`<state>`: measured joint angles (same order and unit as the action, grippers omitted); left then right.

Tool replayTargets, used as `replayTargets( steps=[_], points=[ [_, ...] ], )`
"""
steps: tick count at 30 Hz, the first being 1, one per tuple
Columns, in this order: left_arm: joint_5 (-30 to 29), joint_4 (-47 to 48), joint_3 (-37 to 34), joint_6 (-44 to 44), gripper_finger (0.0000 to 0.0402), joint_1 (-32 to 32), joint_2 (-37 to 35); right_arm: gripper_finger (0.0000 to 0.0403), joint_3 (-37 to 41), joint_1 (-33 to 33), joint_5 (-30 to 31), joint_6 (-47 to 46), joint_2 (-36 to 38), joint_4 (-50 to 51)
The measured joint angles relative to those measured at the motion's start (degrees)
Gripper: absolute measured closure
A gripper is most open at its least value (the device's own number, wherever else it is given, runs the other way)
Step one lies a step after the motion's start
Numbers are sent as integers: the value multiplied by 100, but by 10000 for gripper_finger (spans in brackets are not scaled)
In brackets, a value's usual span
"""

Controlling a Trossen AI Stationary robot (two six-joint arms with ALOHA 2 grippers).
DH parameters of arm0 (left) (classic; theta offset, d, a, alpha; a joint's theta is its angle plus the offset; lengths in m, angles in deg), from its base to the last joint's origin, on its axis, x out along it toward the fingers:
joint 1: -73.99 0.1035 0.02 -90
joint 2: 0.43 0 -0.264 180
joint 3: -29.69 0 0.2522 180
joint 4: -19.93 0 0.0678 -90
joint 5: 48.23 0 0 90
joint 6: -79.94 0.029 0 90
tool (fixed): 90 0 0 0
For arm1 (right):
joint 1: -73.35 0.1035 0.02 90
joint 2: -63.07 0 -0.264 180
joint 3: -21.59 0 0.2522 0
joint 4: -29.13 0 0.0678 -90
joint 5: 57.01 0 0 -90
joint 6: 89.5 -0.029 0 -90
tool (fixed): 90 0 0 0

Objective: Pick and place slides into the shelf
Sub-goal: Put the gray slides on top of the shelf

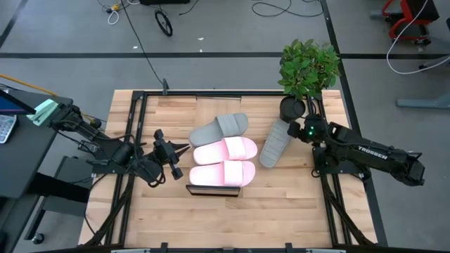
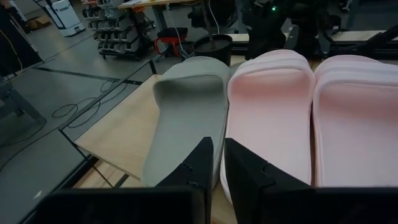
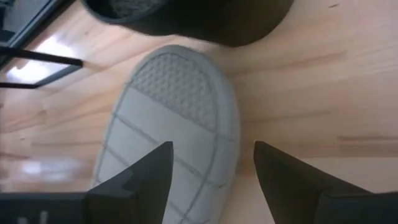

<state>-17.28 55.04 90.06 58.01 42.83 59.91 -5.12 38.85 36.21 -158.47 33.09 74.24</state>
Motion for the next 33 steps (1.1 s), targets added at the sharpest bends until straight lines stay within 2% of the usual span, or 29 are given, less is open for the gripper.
replayTargets(
  steps=[8, 17, 22, 28, 31, 33],
  points=[
    [44, 0, 0, -39, 359, 0, 0, 173, 1, 0, -32, -208, -2, 244],
    [192, -7, 0, -46, 363, 0, 0, 173, 424, -1, -182, -946, -21, -489],
    [304, -6, 0, -106, 369, 0, 0, 173, 676, 3, -289, -1218, -39, -1316],
    [304, 8, 0, -118, 363, -23, 1, 174, 691, 0, -249, -1329, -109, -1424],
    [304, 36, 0, -144, 361, -22, 2, 192, 693, 0, -209, -1232, -107, -1433],
    [302, 34, 0, -144, 363, -22, 2, 226, 693, 0, -197, -1203, -107, -1441]
  ],
)
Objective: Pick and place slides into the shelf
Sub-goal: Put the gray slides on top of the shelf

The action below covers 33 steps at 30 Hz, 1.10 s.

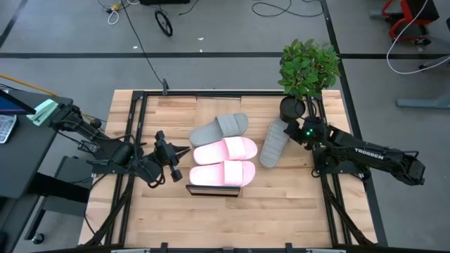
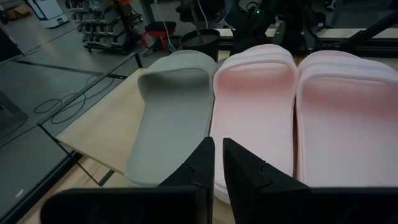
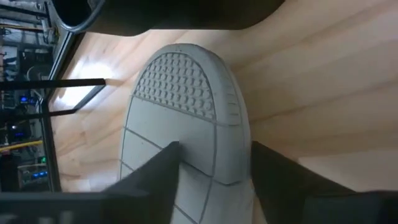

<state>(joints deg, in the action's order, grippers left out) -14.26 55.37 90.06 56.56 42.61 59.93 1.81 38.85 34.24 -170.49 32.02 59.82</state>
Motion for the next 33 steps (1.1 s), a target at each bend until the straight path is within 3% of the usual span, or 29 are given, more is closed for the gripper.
replayTargets(
  steps=[5, 11, 18, 21, 28, 33],
  points=[
    [0, 19, -2, -43, 373, 0, 0, 355, 0, 4, 79, 303, 4, -110],
    [0, 57, -7, -158, 381, 0, 0, 355, -59, 68, 137, 527, 2, -205],
    [3, 82, -11, -320, 374, -42, 0, 355, -851, 544, 173, 1036, 70, -80],
    [4, 93, -13, -347, 372, -46, 0, 355, -1405, 800, 256, 1272, 67, 570],
    [28, 95, -13, -457, 383, -78, 0, 355, -2948, 1706, 992, 1519, 79, 3239],
    [85, 93, -13, -466, 388, -72, 0, 355, -3619, 2830, 1302, 1433, 79, 3486]
  ],
)
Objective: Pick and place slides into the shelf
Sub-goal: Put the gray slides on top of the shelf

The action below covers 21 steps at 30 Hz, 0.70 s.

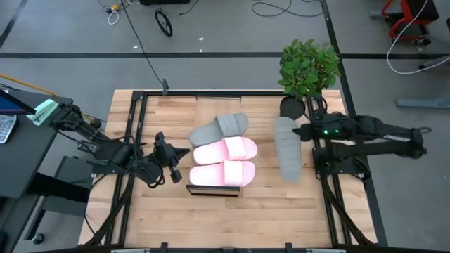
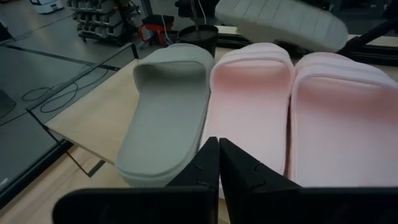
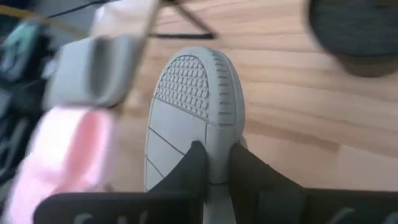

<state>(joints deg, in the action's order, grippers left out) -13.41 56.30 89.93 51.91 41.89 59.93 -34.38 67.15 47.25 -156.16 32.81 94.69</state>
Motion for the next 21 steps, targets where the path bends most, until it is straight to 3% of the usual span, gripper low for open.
replayTargets(
  steps=[6, 10, 16, 21],
  points=[
    [225, -16, -2, -142, 382, -2, 0, 355, -488, 1441, 1113, 161, -13, -80],
    [495, -298, -4, -136, 379, -2, 0, 356, -606, 2112, 1605, 823, -82, -1219],
    [825, -1294, -4, 625, 388, -2, -8, 356, -606, 2563, 1484, 2954, -472, -3724],
    [1075, -2454, 147, 1909, 390, -2, -15, 356, -606, 2560, 436, 5202, -895, -5503]
  ],
)
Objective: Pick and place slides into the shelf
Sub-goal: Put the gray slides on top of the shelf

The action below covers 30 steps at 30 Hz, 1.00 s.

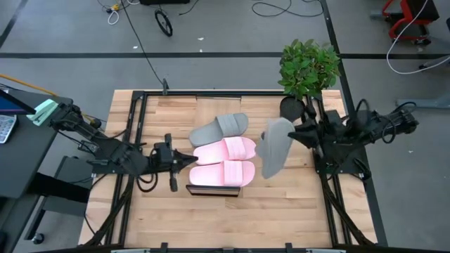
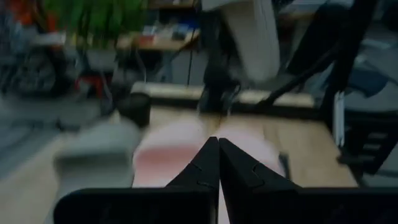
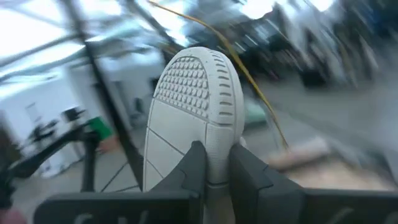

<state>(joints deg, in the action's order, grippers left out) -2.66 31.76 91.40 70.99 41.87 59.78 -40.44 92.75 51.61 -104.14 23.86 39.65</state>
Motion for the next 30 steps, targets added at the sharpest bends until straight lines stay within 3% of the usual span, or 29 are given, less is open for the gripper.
replayTargets(
  steps=[7, 15, 19, 25, 30],
  points=[
    [712, -1002, 166, 976, 370, 91, 0, 356, 0, -330, -1786, 1319, -698, -2457],
    [2134, -1847, 168, 1687, 344, 381, 15, 356, 0, -1472, -3535, 1412, -1513, -3847],
    [2645, -2165, 168, 1921, 325, 480, 15, 357, 0, -1937, -4341, 889, -1861, -4940],
    [2992, -2237, 181, 3220, 283, 509, 106, 357, -12, -2122, -4467, 206, -2364, -6588],
    [2998, -2540, 180, 4556, 247, 610, 383, 357, -450, -2122, -4434, 86, -2820, -6732]
  ],
)
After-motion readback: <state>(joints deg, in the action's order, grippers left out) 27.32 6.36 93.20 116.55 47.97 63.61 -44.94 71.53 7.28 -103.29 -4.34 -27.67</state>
